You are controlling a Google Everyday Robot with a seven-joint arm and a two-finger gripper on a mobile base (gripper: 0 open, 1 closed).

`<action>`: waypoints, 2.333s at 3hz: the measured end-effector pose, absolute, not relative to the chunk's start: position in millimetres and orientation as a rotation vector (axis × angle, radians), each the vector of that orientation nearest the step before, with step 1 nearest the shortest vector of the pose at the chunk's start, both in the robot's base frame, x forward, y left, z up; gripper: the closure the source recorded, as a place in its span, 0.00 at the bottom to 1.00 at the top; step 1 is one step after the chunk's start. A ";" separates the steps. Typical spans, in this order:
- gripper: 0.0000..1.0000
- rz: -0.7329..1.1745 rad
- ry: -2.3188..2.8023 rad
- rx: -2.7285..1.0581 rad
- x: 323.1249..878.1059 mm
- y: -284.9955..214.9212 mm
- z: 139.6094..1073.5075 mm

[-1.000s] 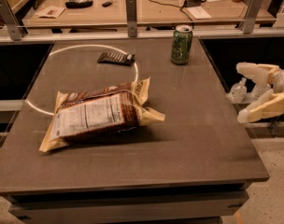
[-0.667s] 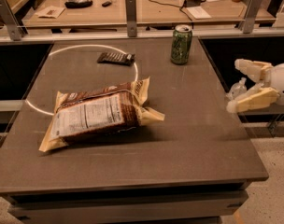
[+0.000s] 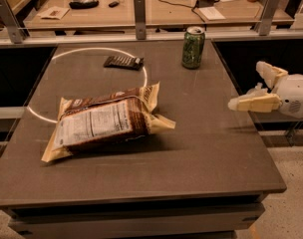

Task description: Knock green can over

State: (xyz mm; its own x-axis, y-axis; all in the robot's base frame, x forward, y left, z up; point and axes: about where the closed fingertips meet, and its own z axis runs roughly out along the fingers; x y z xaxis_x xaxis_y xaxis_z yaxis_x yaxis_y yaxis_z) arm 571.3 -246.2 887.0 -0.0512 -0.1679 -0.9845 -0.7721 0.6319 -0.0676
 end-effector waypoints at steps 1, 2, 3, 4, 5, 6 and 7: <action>0.00 0.521 1.593 -0.723 591.0 -247.9 878.4; 0.00 0.500 1.598 -0.706 596.1 -251.5 878.4; 0.00 0.504 1.589 -0.675 609.4 -247.4 880.0; 0.00 0.481 1.576 -0.653 640.6 -233.7 890.4; 0.00 0.429 1.584 -0.647 664.6 -220.5 891.1; 0.00 0.392 1.613 -0.649 686.2 -208.3 882.5; 0.00 0.391 1.638 -0.657 711.2 -197.6 874.3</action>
Offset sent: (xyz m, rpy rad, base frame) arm 0.0167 -0.0015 -0.0074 0.0060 -0.0097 -0.0791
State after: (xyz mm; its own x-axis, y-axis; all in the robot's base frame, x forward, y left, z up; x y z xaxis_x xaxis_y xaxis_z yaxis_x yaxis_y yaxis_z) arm 711.2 -197.6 874.3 -0.0717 -0.1967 -0.9778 -0.6168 0.7792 -0.1115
